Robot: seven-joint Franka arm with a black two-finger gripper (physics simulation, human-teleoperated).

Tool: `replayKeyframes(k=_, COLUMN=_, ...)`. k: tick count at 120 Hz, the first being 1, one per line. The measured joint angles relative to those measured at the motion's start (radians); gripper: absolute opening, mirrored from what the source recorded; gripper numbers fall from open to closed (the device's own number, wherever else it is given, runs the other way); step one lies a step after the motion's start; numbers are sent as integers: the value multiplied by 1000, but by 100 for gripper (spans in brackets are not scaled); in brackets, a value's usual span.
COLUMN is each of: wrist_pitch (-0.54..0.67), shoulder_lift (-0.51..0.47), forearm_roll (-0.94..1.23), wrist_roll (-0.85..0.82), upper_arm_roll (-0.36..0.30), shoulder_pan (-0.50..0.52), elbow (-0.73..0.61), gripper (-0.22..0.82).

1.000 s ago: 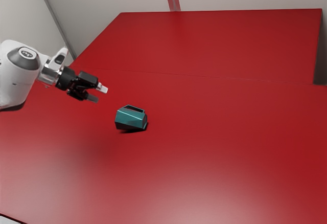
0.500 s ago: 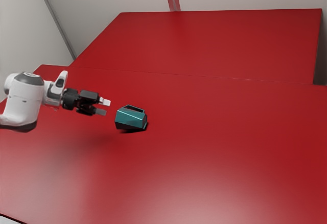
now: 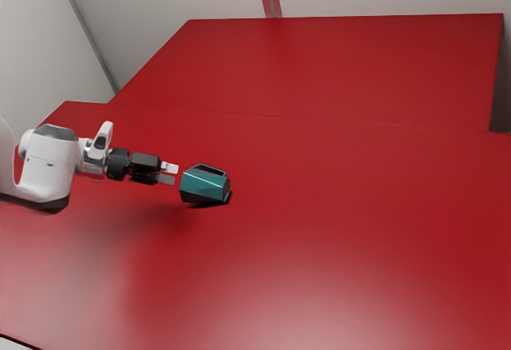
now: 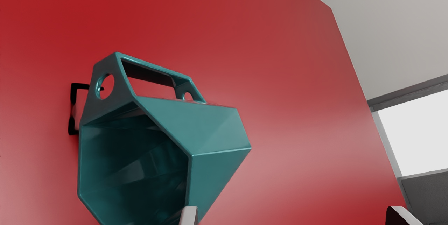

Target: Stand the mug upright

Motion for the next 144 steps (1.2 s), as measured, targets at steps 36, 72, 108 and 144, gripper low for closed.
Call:
replayKeyframes(k=36, wrist_pitch=3, shoulder_lift=60, forearm_roll=8, wrist_roll=26, upper_arm_roll=-9, shoulder_pan=-1, elbow=36, gripper=58)
replayKeyframes(k=72, wrist_pitch=4, shoulder_lift=90, forearm_roll=15, wrist_roll=-1, upper_arm_roll=-8, shoulder_pan=-4, elbow=41, gripper=58)
replayKeyframes(k=108, wrist_pitch=22, shoulder_lift=94, forearm_roll=11, wrist_roll=-18, upper_arm_roll=-9, shoulder_pan=-35, elbow=58, gripper=58)
replayKeyframes(k=144, wrist_pitch=35, shoulder_lift=107, forearm_roll=4, wrist_roll=-29, upper_arm_roll=-11, shoulder_pan=-63, elbow=60, gripper=58)
